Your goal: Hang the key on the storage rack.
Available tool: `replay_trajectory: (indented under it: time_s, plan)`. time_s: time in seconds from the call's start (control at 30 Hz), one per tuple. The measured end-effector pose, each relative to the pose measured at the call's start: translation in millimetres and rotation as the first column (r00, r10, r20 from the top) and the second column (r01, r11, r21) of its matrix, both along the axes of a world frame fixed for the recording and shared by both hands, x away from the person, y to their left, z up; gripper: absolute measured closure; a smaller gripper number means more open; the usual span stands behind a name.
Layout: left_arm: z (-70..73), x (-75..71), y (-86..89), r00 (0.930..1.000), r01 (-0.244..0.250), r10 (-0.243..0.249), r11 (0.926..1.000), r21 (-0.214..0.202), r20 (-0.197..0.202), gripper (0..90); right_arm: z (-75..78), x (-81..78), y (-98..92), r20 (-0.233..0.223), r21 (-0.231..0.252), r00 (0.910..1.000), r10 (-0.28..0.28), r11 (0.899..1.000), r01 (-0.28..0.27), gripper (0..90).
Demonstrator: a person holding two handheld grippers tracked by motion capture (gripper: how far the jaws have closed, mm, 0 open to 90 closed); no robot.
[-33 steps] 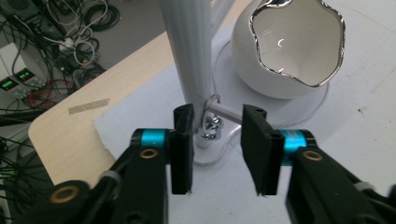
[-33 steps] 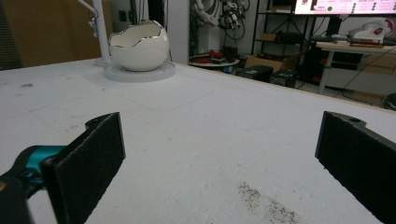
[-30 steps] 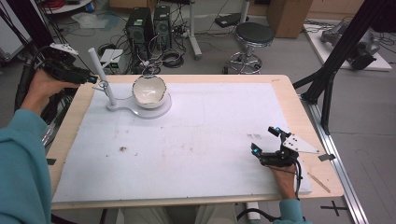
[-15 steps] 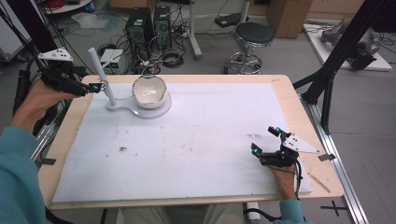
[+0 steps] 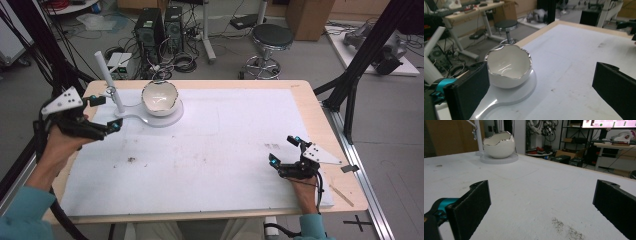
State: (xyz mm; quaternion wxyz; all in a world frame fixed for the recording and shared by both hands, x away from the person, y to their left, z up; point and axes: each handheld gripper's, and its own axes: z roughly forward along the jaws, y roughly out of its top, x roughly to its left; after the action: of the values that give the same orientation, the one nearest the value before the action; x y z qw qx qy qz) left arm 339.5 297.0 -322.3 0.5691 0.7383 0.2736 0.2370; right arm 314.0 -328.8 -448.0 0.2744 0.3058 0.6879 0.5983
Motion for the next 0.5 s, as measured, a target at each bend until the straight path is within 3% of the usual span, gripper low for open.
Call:
replay_trajectory:
  time_s: [0.17, 0.27, 0.37, 0.5]
  plan:
    - [-28.8, -24.1, -5.7, 0.9991, -0.005, 0.007, 0.9991, -0.042, 0.042, 1.7, 0.0, -0.1, 0.0, -0.002, 0.001, 1.0000, 0.000, 1.000, 0.000, 0.6]
    - [-44.5, -33.5, -5.7, 0.9989, -0.006, 0.009, 0.9976, -0.070, 0.047, 1.7, 0.0, 0.0, 0.0, 0.001, -0.001, 1.0000, 0.001, 1.000, -0.001, 0.6]
    - [-67.3, -46.3, -5.7, 0.9972, -0.014, 0.022, 0.9930, -0.117, 0.071, 1.7, 0.0, -0.1, 0.1, -0.001, 0.001, 1.0000, 0.000, 1.000, 0.000, 0.6]
    - [-96.8, -57.6, -6.1, 0.9974, -0.017, 0.029, 0.9833, -0.181, 0.066, 1.7, 0.0, 0.0, 0.1, -0.002, 0.002, 1.0000, 0.000, 1.000, 0.000, 0.6]
